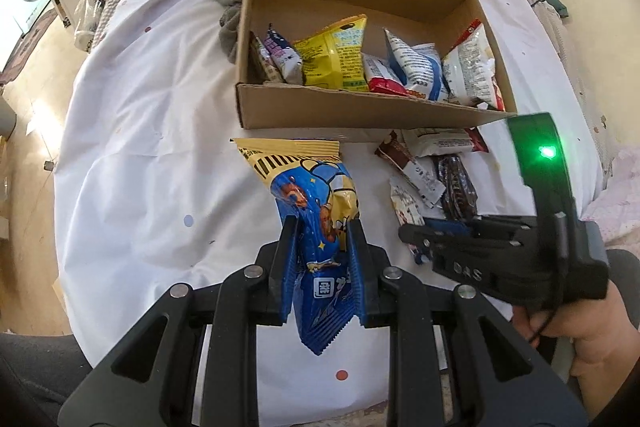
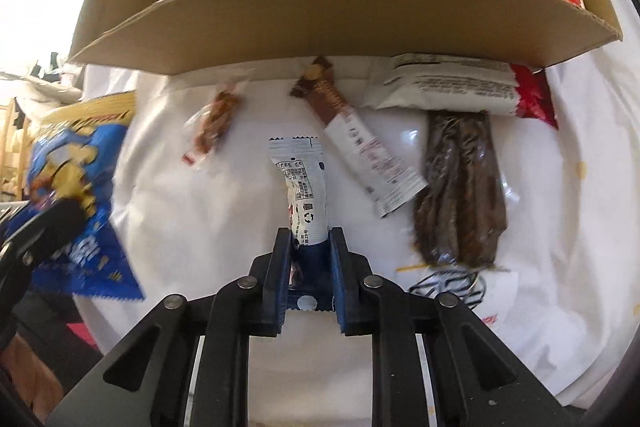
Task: Organize snacks
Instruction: 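Lower the blue chip bag and stick packet into the box, open both grippers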
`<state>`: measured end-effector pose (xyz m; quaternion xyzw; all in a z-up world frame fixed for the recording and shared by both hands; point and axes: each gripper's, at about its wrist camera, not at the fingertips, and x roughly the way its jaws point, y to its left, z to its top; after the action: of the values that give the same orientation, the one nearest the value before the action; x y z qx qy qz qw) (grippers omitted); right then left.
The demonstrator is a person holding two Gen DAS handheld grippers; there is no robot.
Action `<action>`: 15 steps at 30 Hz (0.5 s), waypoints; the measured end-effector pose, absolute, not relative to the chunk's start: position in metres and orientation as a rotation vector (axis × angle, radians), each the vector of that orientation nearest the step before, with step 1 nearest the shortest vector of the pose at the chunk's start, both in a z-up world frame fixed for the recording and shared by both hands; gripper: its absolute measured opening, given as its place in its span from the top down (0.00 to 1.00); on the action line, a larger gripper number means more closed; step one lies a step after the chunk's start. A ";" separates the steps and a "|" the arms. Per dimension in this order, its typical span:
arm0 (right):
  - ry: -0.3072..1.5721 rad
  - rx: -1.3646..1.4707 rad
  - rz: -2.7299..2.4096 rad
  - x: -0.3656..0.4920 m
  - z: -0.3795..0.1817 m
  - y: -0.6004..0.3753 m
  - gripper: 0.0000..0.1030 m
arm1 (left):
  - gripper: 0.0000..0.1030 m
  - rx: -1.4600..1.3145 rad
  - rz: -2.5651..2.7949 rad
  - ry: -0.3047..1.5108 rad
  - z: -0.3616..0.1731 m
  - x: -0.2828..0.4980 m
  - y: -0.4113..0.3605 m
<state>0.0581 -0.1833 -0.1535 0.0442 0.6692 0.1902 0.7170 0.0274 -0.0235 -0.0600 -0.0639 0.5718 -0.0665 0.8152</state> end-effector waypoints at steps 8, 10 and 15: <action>1.449 0.148 0.526 0.035 -0.135 -0.177 0.81 | 0.81 -0.113 -0.088 1.215 -0.066 0.028 -0.016; 1.411 0.161 0.558 0.033 -0.121 -0.175 0.81 | 0.81 -0.098 -0.077 1.207 -0.066 0.027 -0.015; 1.342 0.215 0.613 0.030 -0.096 -0.182 0.81 | 0.81 -0.083 -0.039 1.168 -0.061 0.022 -0.009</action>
<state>0.0299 -0.1819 -0.0960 0.0978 0.6104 0.2791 0.7348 0.0223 -0.0091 -0.0606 -0.0390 0.5512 -0.0184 0.8333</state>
